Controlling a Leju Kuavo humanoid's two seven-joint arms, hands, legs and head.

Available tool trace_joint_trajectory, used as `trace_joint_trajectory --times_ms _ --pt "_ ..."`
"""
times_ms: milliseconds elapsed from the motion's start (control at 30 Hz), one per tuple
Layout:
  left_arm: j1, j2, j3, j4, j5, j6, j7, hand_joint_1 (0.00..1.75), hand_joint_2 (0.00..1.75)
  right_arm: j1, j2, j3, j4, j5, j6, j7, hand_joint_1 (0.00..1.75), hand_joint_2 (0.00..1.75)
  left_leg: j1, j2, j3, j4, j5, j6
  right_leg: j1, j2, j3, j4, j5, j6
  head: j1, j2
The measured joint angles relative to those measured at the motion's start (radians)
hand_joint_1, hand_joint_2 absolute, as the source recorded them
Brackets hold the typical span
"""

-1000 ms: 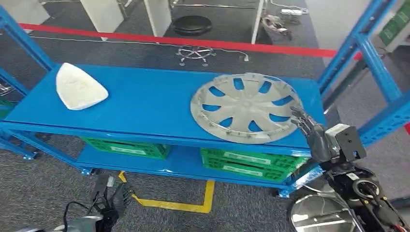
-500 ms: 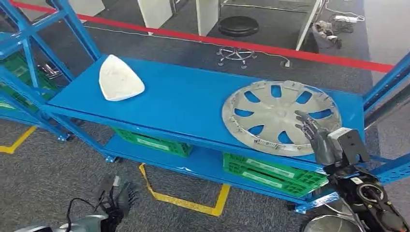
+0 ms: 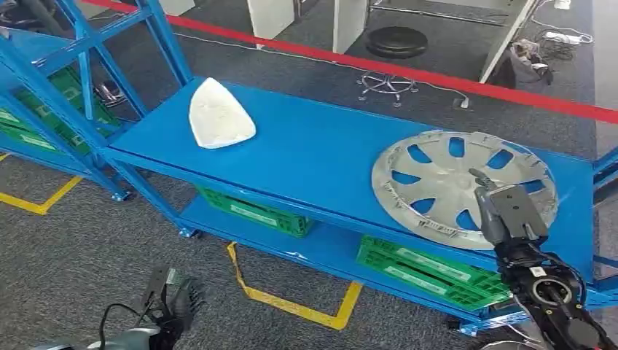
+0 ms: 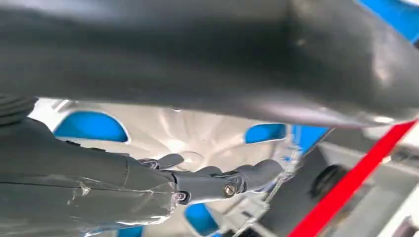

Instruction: Take the parts from the cabinet and place them on the table.

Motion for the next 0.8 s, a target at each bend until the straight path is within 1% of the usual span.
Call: trace_joint_trajectory --times_ms 33,67,100,167,233,300,333,400,433,500,567,700,800 --pt "0.002 0.0 0.0 0.0 0.003 0.001 -0.002 0.0 0.0 0.015 0.0 0.0 -0.015 0.012 -0.024 0.012 0.0 0.0 -0.001 -0.001 0.002 0.0 -0.002 0.003 0.0 -0.001 0.002 -0.001 0.003 -0.024 0.004 0.0" --pt "0.002 0.002 0.0 0.0 0.003 0.001 -0.003 0.0 0.0 0.026 0.0 0.0 -0.026 0.018 -0.031 0.018 0.0 0.0 -0.003 -0.003 0.003 0.0 -0.004 0.006 0.001 0.0 0.005 -0.004 0.002 -0.035 0.004 0.0" --pt "0.003 0.002 0.0 0.0 0.005 0.001 -0.003 0.0 0.0 0.033 -0.003 -0.001 -0.038 0.022 -0.039 0.025 0.0 1.75 -0.005 -0.004 0.004 0.0 -0.007 0.01 0.0 -0.001 0.008 -0.005 0.002 -0.036 0.006 0.0" --pt "0.006 0.003 0.0 0.0 0.005 0.001 -0.003 0.0 0.0 0.043 -0.007 -0.003 -0.058 0.026 -0.046 0.028 0.0 1.75 -0.007 -0.005 0.007 0.001 -0.011 0.016 0.0 -0.001 0.012 -0.012 0.003 -0.035 0.008 0.0" --pt "0.007 0.004 0.0 0.0 0.007 0.001 -0.003 0.0 0.0 0.052 -0.01 -0.003 -0.074 0.048 -0.06 0.042 0.0 1.75 -0.009 -0.005 0.007 0.001 -0.012 0.018 -0.002 -0.001 0.015 -0.015 0.004 -0.033 0.008 0.0" --pt "0.008 0.005 0.0 0.0 0.011 0.002 -0.008 0.0 0.0 0.063 -0.015 -0.004 -0.093 0.107 -0.086 0.097 0.0 1.75 -0.012 -0.005 0.008 0.002 -0.014 0.02 -0.004 -0.001 0.016 -0.017 0.005 -0.025 0.008 0.0" --pt "0.01 0.005 0.0 0.0 0.014 0.002 -0.01 0.0 0.0 0.072 -0.02 -0.004 -0.109 0.14 -0.087 0.133 0.0 1.75 -0.012 -0.005 0.008 0.002 -0.014 0.021 -0.006 -0.001 0.017 -0.018 0.005 -0.014 0.008 0.0" --pt "0.017 0.007 0.001 0.0 0.02 0.002 -0.018 0.0 0.0 0.093 -0.036 -0.007 -0.143 0.202 -0.066 0.207 0.0 1.75 -0.013 -0.004 0.008 0.003 -0.015 0.023 -0.008 -0.001 0.019 -0.023 0.006 0.015 0.008 0.0" --pt "0.02 0.01 0.003 0.0 0.026 0.002 -0.022 0.0 0.0 0.104 -0.048 -0.012 -0.162 0.239 -0.05 0.244 0.0 1.75 -0.013 -0.004 0.008 0.003 -0.016 0.023 -0.008 -0.001 0.019 -0.023 0.006 0.019 0.008 0.0" --pt "0.026 0.014 0.01 0.0 0.03 0.0 -0.027 0.0 0.0 0.123 -0.076 -0.021 -0.204 0.32 -0.002 0.323 0.0 1.75 -0.013 -0.004 0.008 0.004 -0.016 0.023 -0.008 -0.001 0.019 -0.023 0.004 0.023 0.008 0.0" --pt "0.033 0.017 0.016 0.0 0.035 -0.003 -0.03 0.0 0.0 0.138 -0.109 -0.03 -0.247 0.342 0.058 0.391 0.0 1.75 -0.013 -0.004 0.009 0.003 -0.016 0.023 -0.006 -0.001 0.02 -0.023 0.004 0.023 0.008 0.0" --pt "0.036 0.018 0.018 0.0 0.04 -0.006 -0.03 0.0 0.0 0.142 -0.163 -0.028 -0.301 0.342 0.192 0.48 0.0 1.75 -0.012 -0.002 0.011 0.001 -0.015 0.022 -0.003 0.0 0.02 -0.021 0.004 0.023 0.008 0.0" --pt "0.035 0.018 0.018 0.0 0.04 -0.006 -0.027 0.0 0.0 0.126 -0.193 -0.008 -0.317 0.326 0.262 0.52 0.0 1.75 -0.011 -0.002 0.013 0.0 -0.014 0.021 -0.003 0.0 0.02 -0.02 0.003 0.023 0.008 0.0"
